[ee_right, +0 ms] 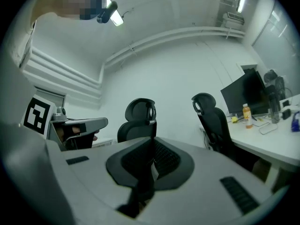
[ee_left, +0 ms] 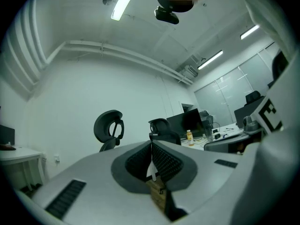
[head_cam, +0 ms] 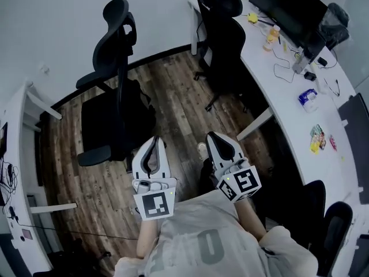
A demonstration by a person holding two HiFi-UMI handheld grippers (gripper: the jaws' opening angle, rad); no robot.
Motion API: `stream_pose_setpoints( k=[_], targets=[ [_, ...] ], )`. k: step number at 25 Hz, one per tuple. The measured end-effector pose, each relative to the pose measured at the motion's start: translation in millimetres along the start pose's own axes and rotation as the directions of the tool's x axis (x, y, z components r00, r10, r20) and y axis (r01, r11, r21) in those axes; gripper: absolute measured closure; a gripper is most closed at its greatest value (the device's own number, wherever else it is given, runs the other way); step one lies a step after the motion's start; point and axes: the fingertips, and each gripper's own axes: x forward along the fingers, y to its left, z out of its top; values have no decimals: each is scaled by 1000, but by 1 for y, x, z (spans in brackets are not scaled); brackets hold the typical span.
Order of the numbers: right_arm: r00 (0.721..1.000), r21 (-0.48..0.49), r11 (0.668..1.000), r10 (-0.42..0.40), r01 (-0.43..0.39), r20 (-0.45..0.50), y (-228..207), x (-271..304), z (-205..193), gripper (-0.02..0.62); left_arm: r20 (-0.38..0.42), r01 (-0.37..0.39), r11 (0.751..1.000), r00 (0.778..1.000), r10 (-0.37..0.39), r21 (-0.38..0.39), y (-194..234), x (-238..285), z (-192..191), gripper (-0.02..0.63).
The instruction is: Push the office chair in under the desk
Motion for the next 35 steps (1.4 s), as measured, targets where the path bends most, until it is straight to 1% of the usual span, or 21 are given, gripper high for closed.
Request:
stream_pose_setpoints(
  k=[2,5,8,12,14,17,21,24,26,29,31,32,34,35],
  targets=[
    [999,-11,999,44,-44,15,-31,44,18,565,7,-24,1000,1000,24,7,3,49,4,589],
    [994,-69,993,102,-100,36,-80,112,51,565,25,-67,998,997,67,17,9,127,14,588],
    [983,-131,976,182,-175,38,-119,177,80,565,33,-126,992,992,126,15,21,197,22,589],
    [949,-205,931,315,-303,29,-141,247,109,565,37,-199,979,980,197,33,44,267,29,589],
    [928,-209,910,371,-358,28,-143,272,118,565,34,-217,976,976,215,36,53,291,32,589],
    [898,-170,889,438,-426,40,-136,305,126,565,30,-229,972,973,228,47,68,315,38,588],
    [871,-115,868,489,-483,36,-121,335,126,565,33,-247,968,969,246,31,83,332,46,588],
    [856,-94,854,516,-511,32,-113,349,126,565,20,-249,968,968,248,40,89,338,45,588],
    [841,-78,841,540,-536,39,-108,357,128,565,15,-260,965,966,259,42,94,339,44,588],
    [815,-60,816,577,-574,54,-98,369,129,565,12,-277,960,961,277,25,103,336,44,588],
    [789,-53,791,612,-609,63,-89,376,128,565,12,-297,955,955,297,19,111,332,46,587],
    [770,-44,773,635,-633,66,-83,380,128,565,12,-314,949,949,314,22,115,329,48,586],
    [724,-15,727,686,-687,74,-69,387,130,563,10,-336,941,942,336,23,119,320,52,576],
    [699,-2,701,711,-713,78,-61,390,131,563,11,-335,942,942,334,17,120,317,54,526]
  ],
)
